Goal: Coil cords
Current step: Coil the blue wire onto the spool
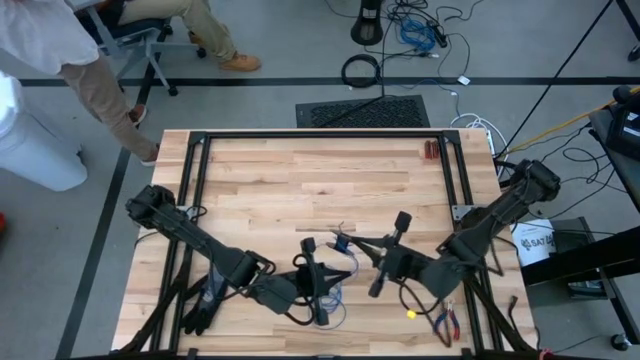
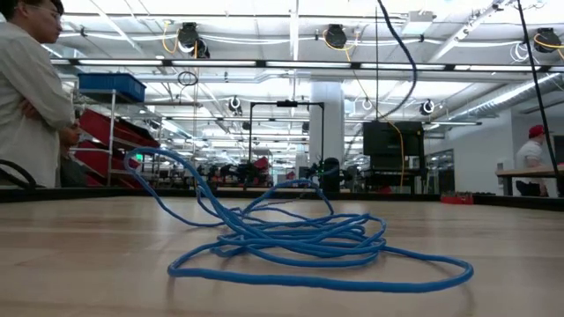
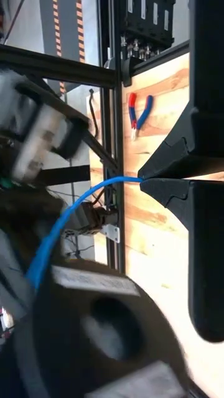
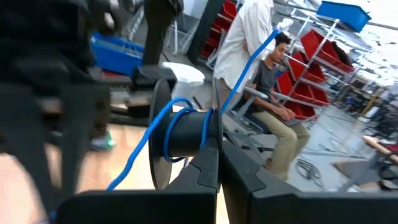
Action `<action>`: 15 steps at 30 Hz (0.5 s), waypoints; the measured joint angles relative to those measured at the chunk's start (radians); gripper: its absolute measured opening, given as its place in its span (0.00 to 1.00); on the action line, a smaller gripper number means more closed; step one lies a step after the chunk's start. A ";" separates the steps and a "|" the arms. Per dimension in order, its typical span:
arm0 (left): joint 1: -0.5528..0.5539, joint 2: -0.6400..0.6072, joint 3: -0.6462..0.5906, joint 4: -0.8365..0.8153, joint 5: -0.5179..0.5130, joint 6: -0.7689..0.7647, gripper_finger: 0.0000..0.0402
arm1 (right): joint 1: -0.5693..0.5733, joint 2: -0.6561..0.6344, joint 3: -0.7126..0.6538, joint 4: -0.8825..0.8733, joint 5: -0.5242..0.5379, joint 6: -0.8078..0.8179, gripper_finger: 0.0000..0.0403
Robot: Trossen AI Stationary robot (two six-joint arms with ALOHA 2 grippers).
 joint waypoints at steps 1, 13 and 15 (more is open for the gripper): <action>0.002 0.003 0.000 -0.002 0.000 0.000 0.00 | 0.008 -0.008 0.000 0.001 0.000 0.003 0.00; 0.030 0.027 0.000 -0.030 0.027 -0.001 0.00 | 0.099 -0.072 0.000 0.026 -0.003 -0.006 0.00; 0.033 0.027 0.000 -0.051 0.028 -0.001 0.00 | 0.112 -0.080 0.000 0.029 -0.002 -0.010 0.00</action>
